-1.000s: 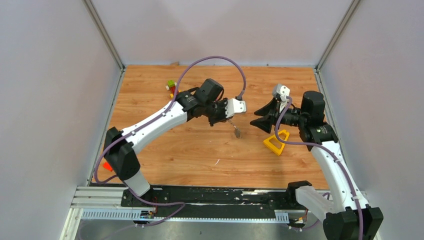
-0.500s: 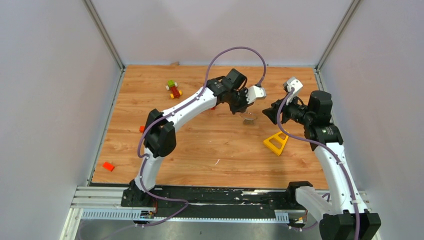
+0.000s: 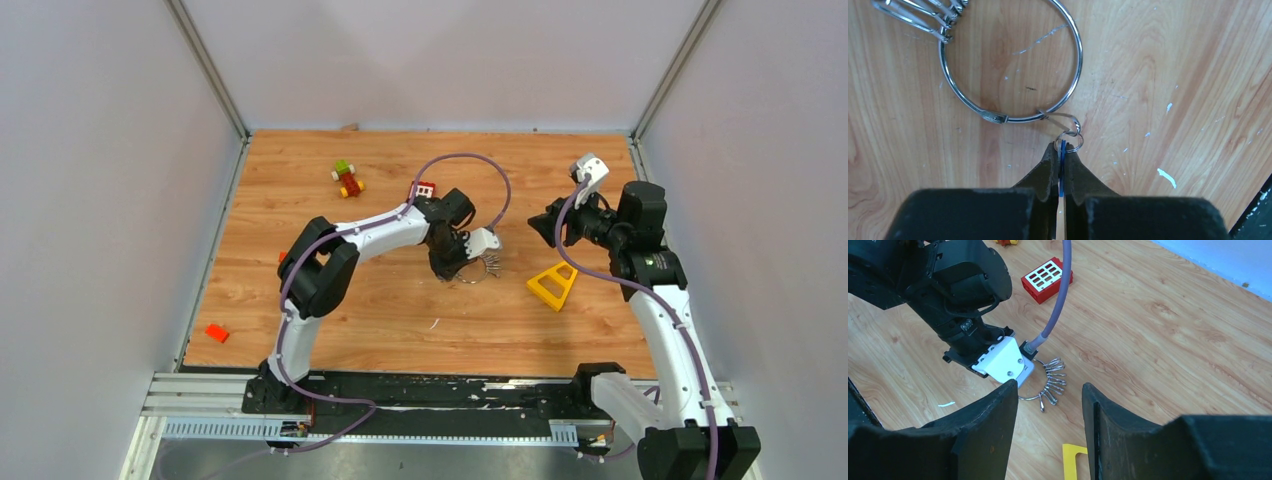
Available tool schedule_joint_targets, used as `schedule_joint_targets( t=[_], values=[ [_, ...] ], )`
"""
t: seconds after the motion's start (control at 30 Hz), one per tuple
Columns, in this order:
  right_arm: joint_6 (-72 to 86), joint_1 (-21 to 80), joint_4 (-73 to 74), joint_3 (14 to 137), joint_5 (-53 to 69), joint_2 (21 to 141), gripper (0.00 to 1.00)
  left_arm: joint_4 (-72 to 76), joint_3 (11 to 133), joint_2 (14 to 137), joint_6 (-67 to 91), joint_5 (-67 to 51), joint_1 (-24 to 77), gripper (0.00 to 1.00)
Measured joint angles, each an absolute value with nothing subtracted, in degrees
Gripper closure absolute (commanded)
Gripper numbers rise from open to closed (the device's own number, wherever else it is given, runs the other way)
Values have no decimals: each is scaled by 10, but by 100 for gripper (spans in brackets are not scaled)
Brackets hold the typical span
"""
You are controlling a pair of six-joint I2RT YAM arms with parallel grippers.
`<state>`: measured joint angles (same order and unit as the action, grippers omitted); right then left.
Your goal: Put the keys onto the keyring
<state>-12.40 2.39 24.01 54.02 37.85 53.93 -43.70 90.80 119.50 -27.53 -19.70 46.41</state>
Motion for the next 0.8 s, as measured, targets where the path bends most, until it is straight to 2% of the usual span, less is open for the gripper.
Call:
schedule_joint_targets(
  t=[0.37,0.8],
  values=[
    [-122,17,240,540,382,539,50,-424,844,1156,-271,-197,465,99],
    [-122,17,239,540,396,539,50,-503,865,1179,-258,-158,465,80]
  ],
)
